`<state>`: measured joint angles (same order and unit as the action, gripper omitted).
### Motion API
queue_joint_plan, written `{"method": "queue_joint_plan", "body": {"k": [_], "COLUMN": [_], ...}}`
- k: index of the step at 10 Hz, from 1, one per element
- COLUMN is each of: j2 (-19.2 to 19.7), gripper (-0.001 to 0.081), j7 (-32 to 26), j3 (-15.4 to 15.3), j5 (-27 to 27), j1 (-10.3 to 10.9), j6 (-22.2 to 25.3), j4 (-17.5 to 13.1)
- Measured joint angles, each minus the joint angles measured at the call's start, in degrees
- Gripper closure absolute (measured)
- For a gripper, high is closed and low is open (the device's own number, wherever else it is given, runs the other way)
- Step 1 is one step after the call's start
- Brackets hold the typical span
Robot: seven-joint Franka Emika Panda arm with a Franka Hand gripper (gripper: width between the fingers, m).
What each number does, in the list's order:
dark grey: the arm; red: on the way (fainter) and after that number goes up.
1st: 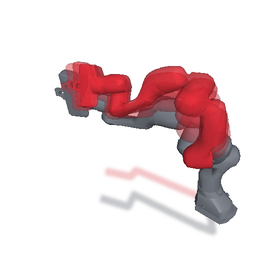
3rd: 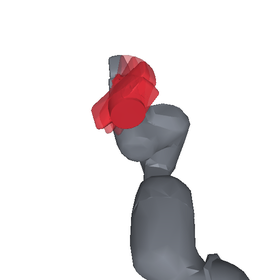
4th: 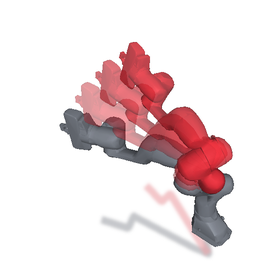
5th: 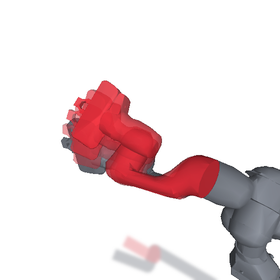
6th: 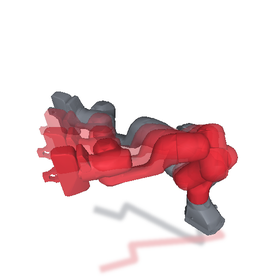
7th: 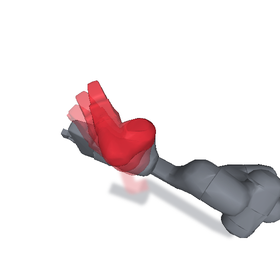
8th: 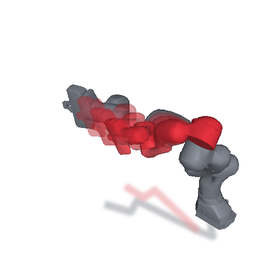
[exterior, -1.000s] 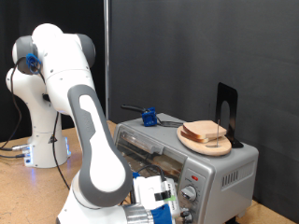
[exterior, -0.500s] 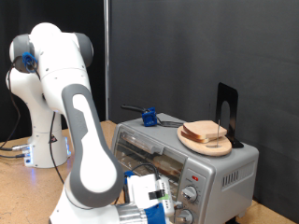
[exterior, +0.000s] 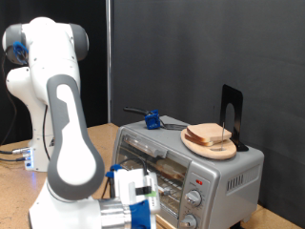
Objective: Make a piece of toast with the oven
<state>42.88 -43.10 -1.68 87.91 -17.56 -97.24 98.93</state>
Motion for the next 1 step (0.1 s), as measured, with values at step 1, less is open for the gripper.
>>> {"method": "queue_joint_plan", "body": {"k": [1], "j2": [-2.12], "gripper": [0.0007], "j7": [2.12], "j3": [0.55], "j5": [-0.48], "j1": [-0.60], "j6": [0.05], "j4": [2.16]}}
